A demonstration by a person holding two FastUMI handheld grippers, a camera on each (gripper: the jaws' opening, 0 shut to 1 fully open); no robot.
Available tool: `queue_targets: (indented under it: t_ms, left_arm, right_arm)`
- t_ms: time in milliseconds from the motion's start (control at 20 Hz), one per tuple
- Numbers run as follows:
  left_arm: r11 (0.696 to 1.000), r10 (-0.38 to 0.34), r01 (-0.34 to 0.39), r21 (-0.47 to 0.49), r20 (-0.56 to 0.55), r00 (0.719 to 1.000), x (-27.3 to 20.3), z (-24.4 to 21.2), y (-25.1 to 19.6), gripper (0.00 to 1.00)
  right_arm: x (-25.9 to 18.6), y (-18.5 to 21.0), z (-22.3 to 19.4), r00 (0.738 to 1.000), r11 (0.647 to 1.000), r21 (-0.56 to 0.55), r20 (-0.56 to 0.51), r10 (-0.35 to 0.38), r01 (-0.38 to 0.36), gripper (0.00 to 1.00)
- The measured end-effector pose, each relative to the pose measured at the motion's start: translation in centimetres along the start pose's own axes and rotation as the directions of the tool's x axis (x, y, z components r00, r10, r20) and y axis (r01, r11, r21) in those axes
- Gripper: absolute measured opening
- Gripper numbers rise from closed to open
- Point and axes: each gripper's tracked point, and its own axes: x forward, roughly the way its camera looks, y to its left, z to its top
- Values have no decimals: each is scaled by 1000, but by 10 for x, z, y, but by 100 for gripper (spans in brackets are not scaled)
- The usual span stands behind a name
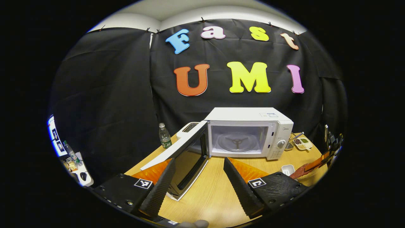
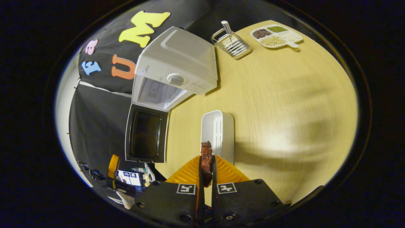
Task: Open the microwave oven with the left hand, put the food in, and close the microwave oven.
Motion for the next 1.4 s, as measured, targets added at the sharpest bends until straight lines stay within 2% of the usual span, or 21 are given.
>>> queue_targets:
  t_ms: [50,150,200,250,300,350,600,700,850,1000,1150,1300,1400]
  left_arm:
    - [1000,-11,11,7,5,1000,1,2,1,94]
    - [999,-35,35,22,14,999,1,4,4,94]
    - [999,-48,47,27,20,999,1,6,4,94]
    - [998,-63,63,32,22,998,0,7,4,94]
    - [996,-81,81,35,21,996,-2,6,3,94]
    - [995,-98,97,39,23,995,-3,8,3,94]
    - [983,-165,163,78,24,986,-6,13,5,94]
    - [980,-180,178,86,20,983,-7,14,8,94]
    - [980,-181,179,85,22,983,-9,15,15,94]
    - [983,-173,170,70,44,984,-8,17,21,94]
    - [984,-169,165,68,56,984,-5,7,31,94]
    - [987,-144,141,82,38,989,-2,-8,46,94]
    - [988,-137,134,82,33,990,-1,-16,50,94]
  right_arm:
    - [-6,13,3,1000,1000,-15,25,5,-5,11]
    - [-11,42,8,997,999,-32,69,26,-24,11]
    - [-9,59,11,994,999,-31,101,41,-38,2]
    - [-7,77,16,988,998,-22,146,60,-57,10]
    - [-1,94,19,978,997,-12,189,83,-82,2]
    - [4,113,22,966,994,6,238,103,-107,10]
    - [66,198,30,892,965,56,399,215,-257,9]
    - [97,218,42,860,953,73,455,230,-293,9]
    - [143,228,63,826,958,97,535,179,-271,8]
    - [179,218,86,765,953,196,641,52,-229,8]
    - [213,228,92,711,934,237,703,24,-266,8]
    - [253,232,98,697,916,280,717,-1,-286,9]
    - [268,226,113,671,900,313,741,-31,-304,8]
